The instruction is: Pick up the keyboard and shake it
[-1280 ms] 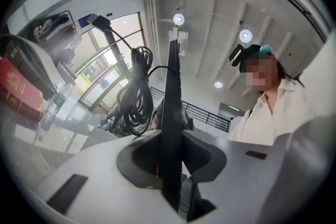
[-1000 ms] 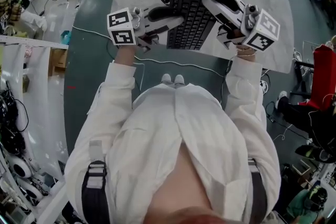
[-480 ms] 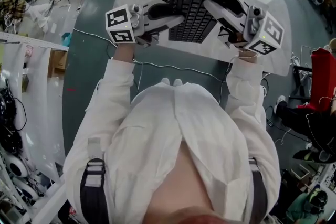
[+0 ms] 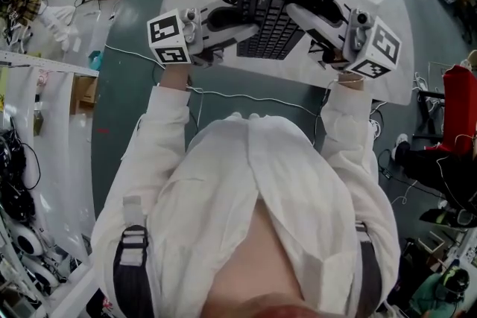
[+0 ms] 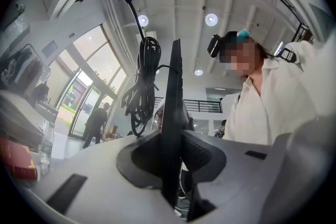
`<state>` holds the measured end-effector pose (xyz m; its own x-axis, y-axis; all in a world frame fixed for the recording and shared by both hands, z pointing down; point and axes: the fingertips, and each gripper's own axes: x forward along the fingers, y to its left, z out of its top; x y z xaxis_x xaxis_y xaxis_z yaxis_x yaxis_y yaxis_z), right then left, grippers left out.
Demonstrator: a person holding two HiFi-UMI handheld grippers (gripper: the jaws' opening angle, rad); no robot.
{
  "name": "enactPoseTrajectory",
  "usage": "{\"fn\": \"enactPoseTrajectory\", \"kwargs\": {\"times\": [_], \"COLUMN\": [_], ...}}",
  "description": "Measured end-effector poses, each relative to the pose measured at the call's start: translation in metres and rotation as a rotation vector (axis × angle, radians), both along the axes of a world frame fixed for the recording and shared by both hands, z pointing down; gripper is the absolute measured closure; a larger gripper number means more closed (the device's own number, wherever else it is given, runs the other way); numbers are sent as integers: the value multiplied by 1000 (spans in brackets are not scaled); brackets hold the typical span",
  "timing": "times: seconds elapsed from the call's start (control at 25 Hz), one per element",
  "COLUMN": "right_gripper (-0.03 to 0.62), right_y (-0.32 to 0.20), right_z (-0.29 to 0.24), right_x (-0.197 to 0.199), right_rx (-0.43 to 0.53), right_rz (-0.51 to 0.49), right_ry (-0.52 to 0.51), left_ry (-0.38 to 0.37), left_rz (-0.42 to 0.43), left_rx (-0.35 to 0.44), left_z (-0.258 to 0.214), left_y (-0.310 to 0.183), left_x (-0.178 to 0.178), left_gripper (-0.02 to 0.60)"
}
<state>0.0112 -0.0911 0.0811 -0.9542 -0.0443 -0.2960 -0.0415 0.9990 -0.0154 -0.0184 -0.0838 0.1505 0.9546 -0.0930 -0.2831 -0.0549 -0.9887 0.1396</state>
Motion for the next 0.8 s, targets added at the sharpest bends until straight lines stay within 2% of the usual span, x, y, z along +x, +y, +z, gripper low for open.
{"fn": "enactPoseTrajectory", "kwargs": {"times": [0.8], "right_gripper": [507], "right_y": [0], "right_z": [3], "right_x": [0], "right_rx": [-33], "right_rz": [-29], "right_ry": [14], "left_ry": [-3], "left_rz": [-18], "left_rx": [-12], "left_z": [2], "left_y": [1], "left_x": [0], "left_gripper": [488]}}
